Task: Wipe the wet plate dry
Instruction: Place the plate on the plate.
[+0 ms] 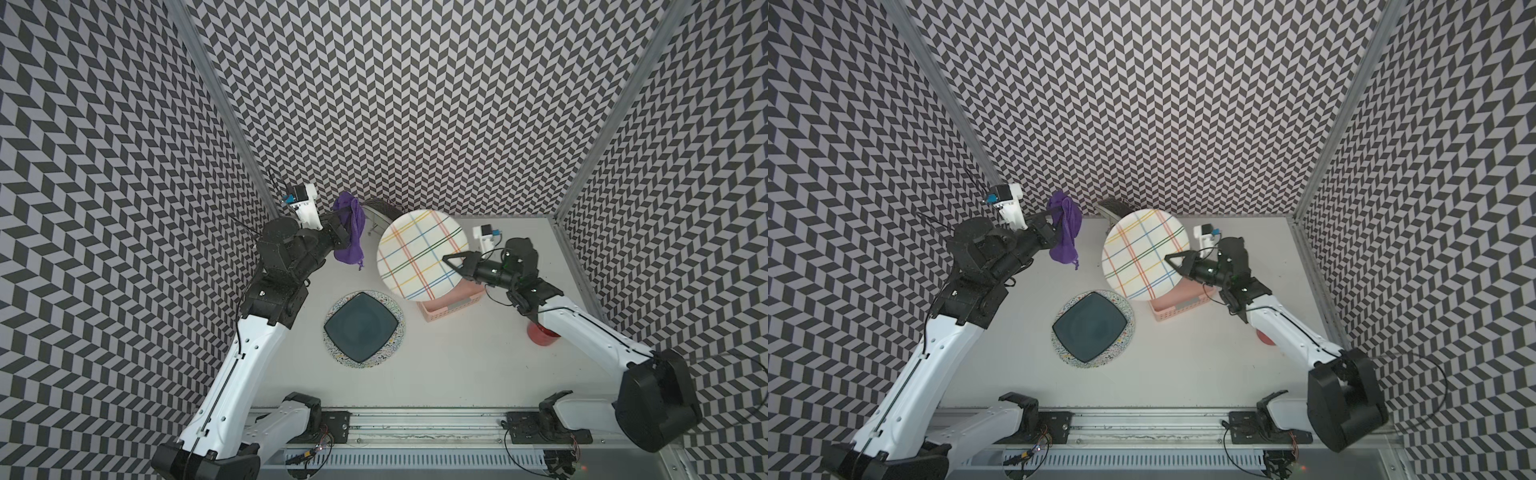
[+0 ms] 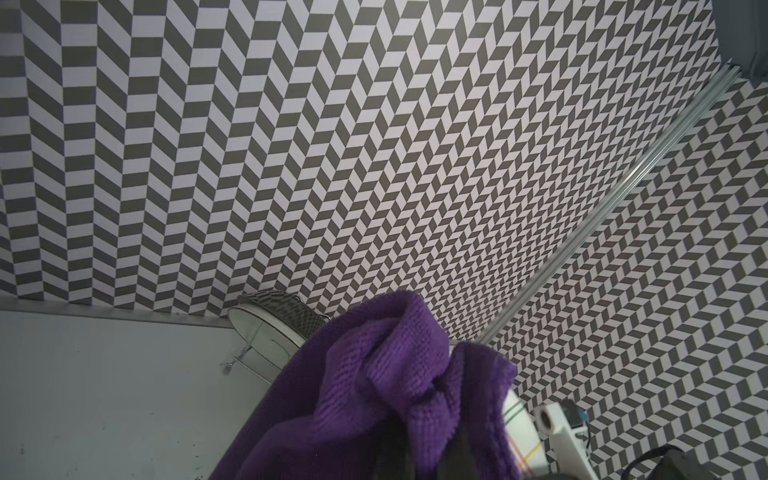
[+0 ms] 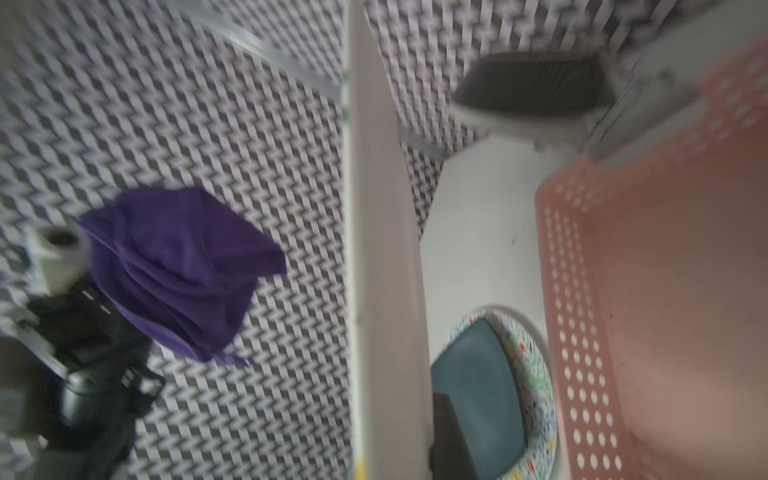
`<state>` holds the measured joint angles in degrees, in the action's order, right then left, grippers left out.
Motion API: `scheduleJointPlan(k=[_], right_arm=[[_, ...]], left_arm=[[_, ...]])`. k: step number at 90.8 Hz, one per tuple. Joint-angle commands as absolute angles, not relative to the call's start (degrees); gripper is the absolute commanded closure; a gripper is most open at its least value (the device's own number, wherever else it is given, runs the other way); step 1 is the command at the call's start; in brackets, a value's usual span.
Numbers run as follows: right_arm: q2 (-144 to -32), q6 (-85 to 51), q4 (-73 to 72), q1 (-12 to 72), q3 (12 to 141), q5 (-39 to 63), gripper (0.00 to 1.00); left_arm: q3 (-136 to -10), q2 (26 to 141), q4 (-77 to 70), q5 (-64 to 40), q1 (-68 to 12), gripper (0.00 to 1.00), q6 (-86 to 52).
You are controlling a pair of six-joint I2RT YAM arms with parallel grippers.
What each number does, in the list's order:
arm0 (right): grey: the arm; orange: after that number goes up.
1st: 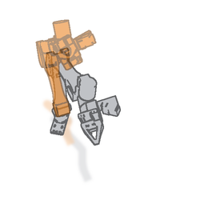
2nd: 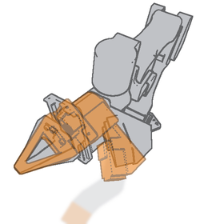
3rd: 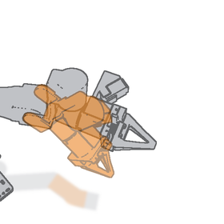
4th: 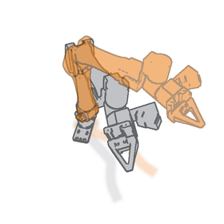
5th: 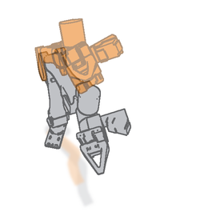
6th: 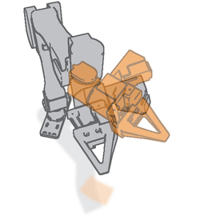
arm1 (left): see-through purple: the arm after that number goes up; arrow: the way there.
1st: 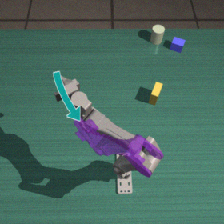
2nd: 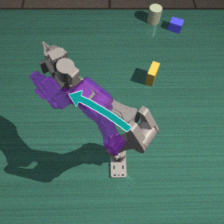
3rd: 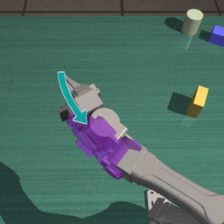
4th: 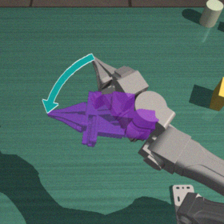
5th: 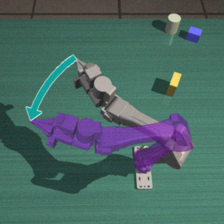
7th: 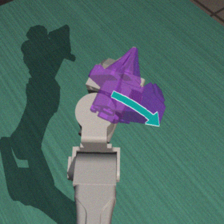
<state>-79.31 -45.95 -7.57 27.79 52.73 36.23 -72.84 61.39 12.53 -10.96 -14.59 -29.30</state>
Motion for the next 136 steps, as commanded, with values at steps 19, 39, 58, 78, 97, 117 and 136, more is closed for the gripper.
scheduleJointPlan(k=[19,39,58,78,97,117,136], right_arm=[[-101.3,-26.3,-2.3,41.9,70.1,45.1,1.0],[-116.1,-26.1,1.4,42.9,78.2,50.1,1.0],[-121.8,-22.3,14.8,42.9,81.9,41.1,0.83],[-119.0,-21.9,22.9,43.4,81.4,28.7,0.41],[-111.7,-22.0,25.8,44.5,78.4,20.7,0.33],[-101.4,-21.9,22.4,44.4,74.7,18.6,0.19],[-97.4,-22.1,20.5,44.3,75.9,18.6,0.17]], left_arm=[[-75.7,62.7,13.0,-11.0,-14.9,1.0,-27.9],[-74.6,60.9,14.3,-10.5,-14.9,1.0,-27.8],[-74.0,60.7,14.0,-10.5,-14.9,1.0,-28.2],[-73.3,61.6,13.9,-9.4,-14.9,1.0,-27.0],[-73.0,63.9,14.1,-7.3,-14.9,1.0,-24.1],[-72.6,68.1,13.3,-5.9,-14.9,1.0,-21.2],[-69.0,73.4,7.8,-6.6,-15.0,1.0,-19.9]])
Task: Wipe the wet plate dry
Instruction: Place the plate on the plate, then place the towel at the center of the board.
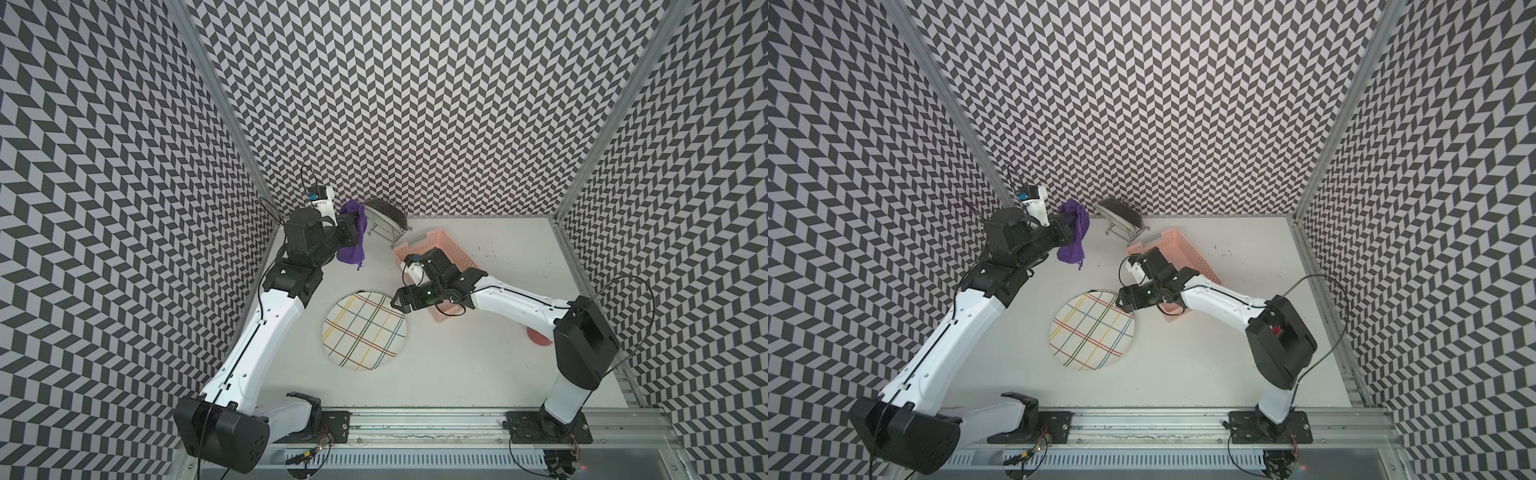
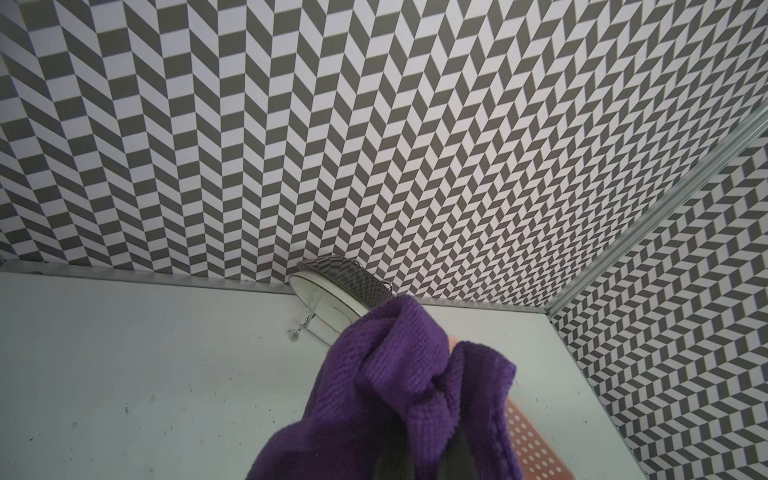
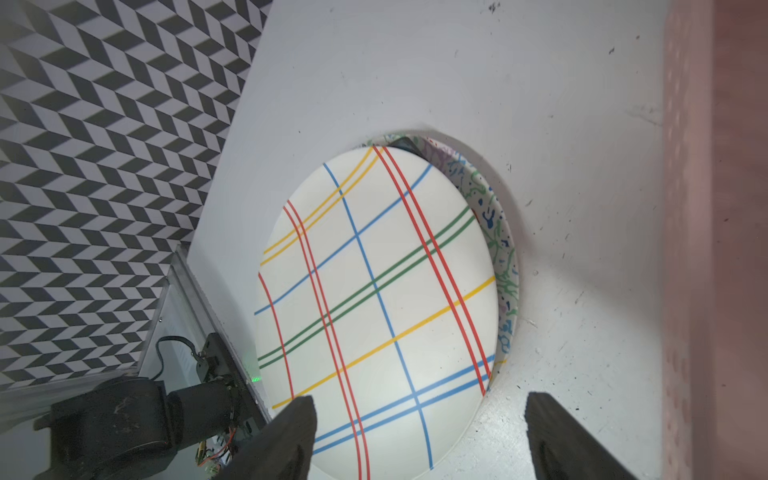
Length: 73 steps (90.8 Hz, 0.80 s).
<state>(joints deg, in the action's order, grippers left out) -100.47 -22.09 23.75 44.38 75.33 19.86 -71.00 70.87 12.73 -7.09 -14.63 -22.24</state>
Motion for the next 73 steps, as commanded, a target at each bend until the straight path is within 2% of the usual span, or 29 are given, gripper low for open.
scheduleJointPlan(k=[1,17,21,22,25,28,30,33,40,51,73], right_arm=[[-97.2,-22.2,20.1,44.3,75.7,18.8,0.17],[-90.6,-22.2,15.4,44.2,74.0,17.4,0.17],[-89.7,-22.2,15.3,43.9,73.9,16.6,0.17],[-89.4,-22.2,15.3,43.8,73.8,16.5,0.17],[-88.5,-22.3,15.0,43.4,73.5,16.0,0.17],[-87.3,-22.5,14.5,42.8,72.9,15.5,0.17],[-86.5,-22.8,14.1,42.3,72.4,15.2,0.17],[-85.2,-23.5,13.2,41.5,71.6,14.5,0.17],[-81.5,-25.0,11.2,38.4,68.9,13.5,0.17],[-74.0,-27.0,4.3,32.0,62.1,10.6,0.15],[-59.3,-25.3,-4.8,18.1,46.8,-5.0,0.0]], left_arm=[[-68.7,73.8,7.3,-6.6,-15.0,1.0,-19.7],[-67.3,82.2,1.7,-6.7,-15.0,1.0,-18.0],[-67.8,84.8,1.6,-6.5,-15.1,0.93,-17.3],[-68.1,85.5,1.9,-6.5,-15.1,0.89,-17.3],[-69.4,88.0,2.9,-6.3,-15.0,0.71,-17.3],[-70.8,90.4,5.5,-6.2,-15.0,0.48,-17.6],[-71.6,92.0,6.7,-6.3,-15.0,0.36,-17.9],[-72.0,93.2,7.2,-6.8,-15.1,0.23,-18.3],[-69.1,92.5,4.9,-7.6,-15.2,0.02,-19.2],[-66.1,87.9,3.4,-7.0,-15.3,0.0,-18.9],[-57.9,70.9,-2.7,-2.3,-14.7,0.0,-18.3]])
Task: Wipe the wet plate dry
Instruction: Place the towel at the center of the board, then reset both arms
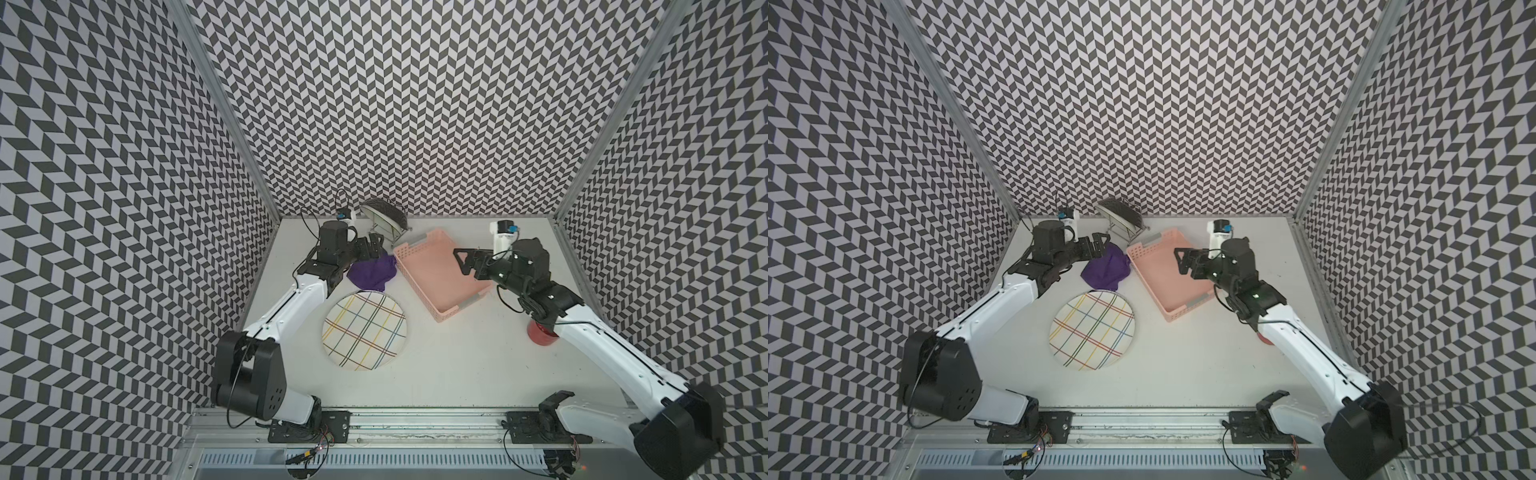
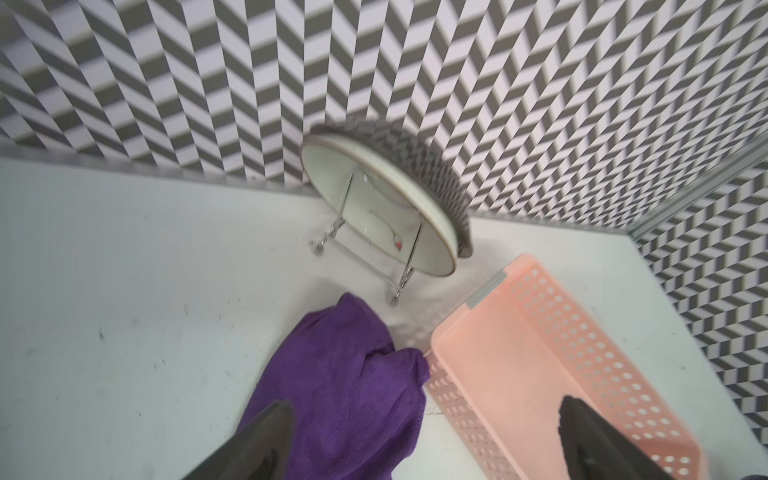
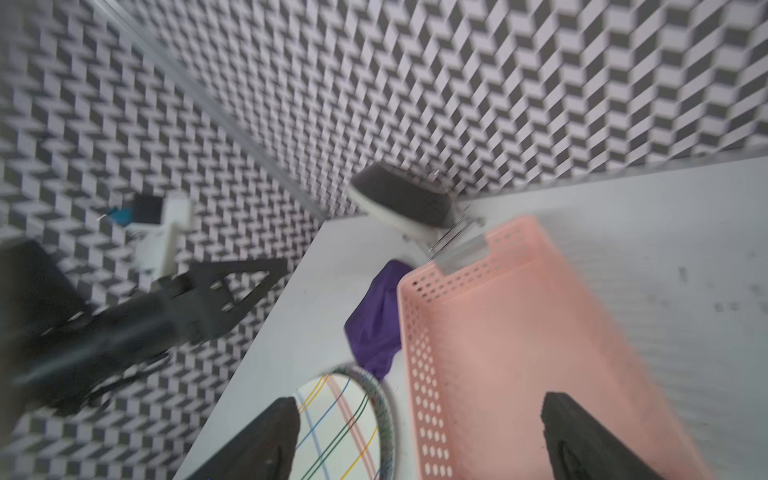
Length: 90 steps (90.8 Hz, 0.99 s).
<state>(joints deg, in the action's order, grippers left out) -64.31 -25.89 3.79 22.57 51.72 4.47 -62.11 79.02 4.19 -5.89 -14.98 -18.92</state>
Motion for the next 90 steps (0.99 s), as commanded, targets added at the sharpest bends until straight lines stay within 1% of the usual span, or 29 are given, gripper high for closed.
scheduleJointPlan(k=[1,9,19,26,33,42,49,60,70,79,90], right_arm=[[-58.9,-25.0,-5.2,17.6,46.1,-5.5,0.0],[-56.7,-22.4,-8.4,13.4,40.6,-8.9,0.0],[-57.2,-18.3,-13.4,9.0,34.3,-13.9,0.0],[-57.9,-14.8,-21.3,7.7,28.4,-17.1,0.0],[-59.3,-9.8,-29.6,6.8,23.3,-18.3,0.0],[-62.4,-5.8,-39.1,5.6,19.4,-19.4,0.0],[-66.5,-3.7,-43.6,4.4,18.5,-19.6,0.0],[-73.7,-0.8,-50.1,3.6,18.4,-18.8,0.0],[-79.4,1.0,-58.9,3.3,17.5,-17.5,0.0],[-83.5,1.5,-57.4,2.8,20.0,-16.8,0.0],[-85.7,2.5,-52.3,2.8,23.7,-14.9,0.0]], left_arm=[[-57.0,69.8,-3.7,-1.9,-14.6,0.0,-18.3],[-47.7,62.3,-12.8,2.4,-13.9,0.0,-17.1],[-34.2,54.6,-26.0,9.9,-13.0,0.0,-13.2],[-26.7,52.3,-33.2,13.4,-12.5,0.0,-11.3],[-21.0,52.4,-38.3,14.0,-12.1,0.0,-9.8],[-19.1,55.6,-37.4,15.5,-10.5,0.0,-10.0],[-18.1,58.1,-36.3,17.4,-9.5,0.0,-9.0],[-14.8,59.9,-40.4,19.3,-9.2,0.0,-4.5],[-13.9,61.2,-41.2,19.7,-9.2,0.0,-4.0],[-13.9,62.1,-41.6,18.3,-9.1,0.0,-3.6],[-13.7,64.4,-43.6,17.9,-9.1,0.0,-3.3]])
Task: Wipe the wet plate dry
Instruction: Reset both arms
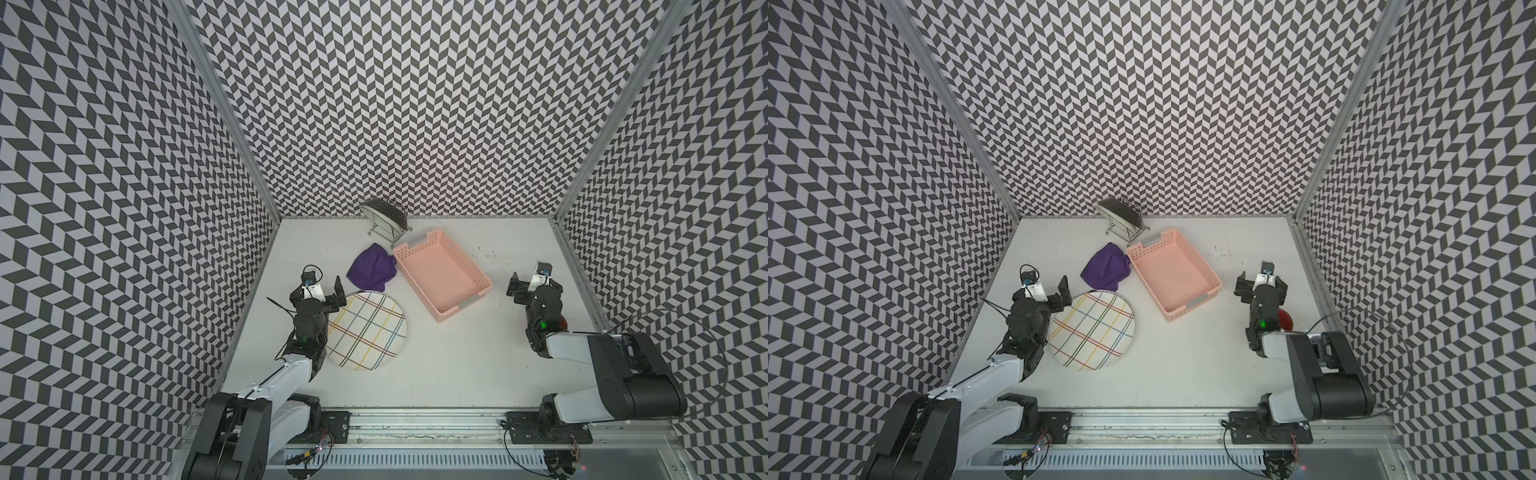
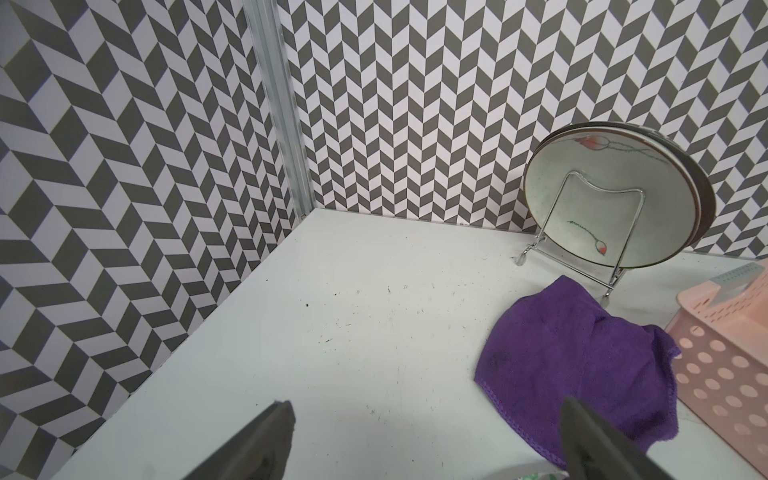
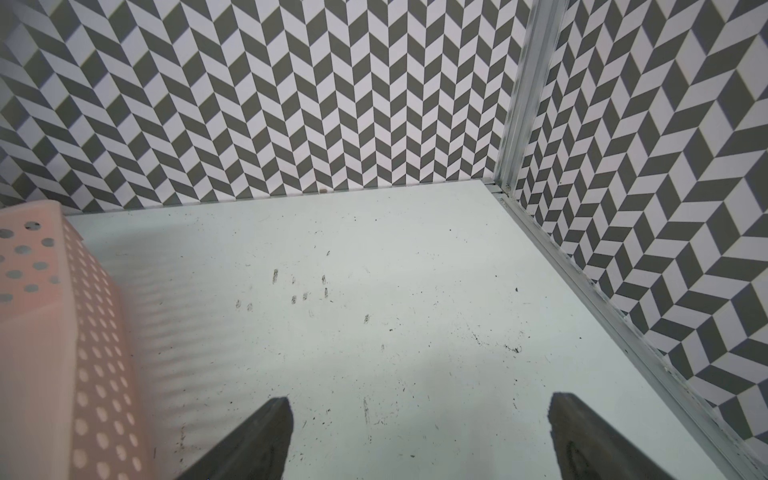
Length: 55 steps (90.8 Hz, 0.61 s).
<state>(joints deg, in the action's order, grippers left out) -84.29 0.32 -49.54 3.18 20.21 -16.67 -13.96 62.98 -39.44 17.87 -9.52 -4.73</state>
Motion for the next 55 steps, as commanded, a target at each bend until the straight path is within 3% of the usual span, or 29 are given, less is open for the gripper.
scheduleJointPlan(k=[1,21,30,55], right_arm=[[-85.9,2.5,-52.1,2.7,23.9,-14.8,0.0],[-84.0,2.5,-53.4,2.3,22.1,-8.2,0.0],[-82.6,2.0,-62.5,2.6,18.0,-1.2,0.0],[-90.2,0.5,-76.2,2.4,14.3,-2.0,0.0]], left_arm=[[-13.7,64.6,-43.7,17.9,-9.0,0.0,-3.3],[-11.7,67.6,-47.1,18.0,-7.7,0.0,-4.2],[-12.2,68.6,-47.6,18.6,-7.0,0.0,-3.8],[-16.1,75.2,-50.0,17.8,-6.8,0.0,-0.7]])
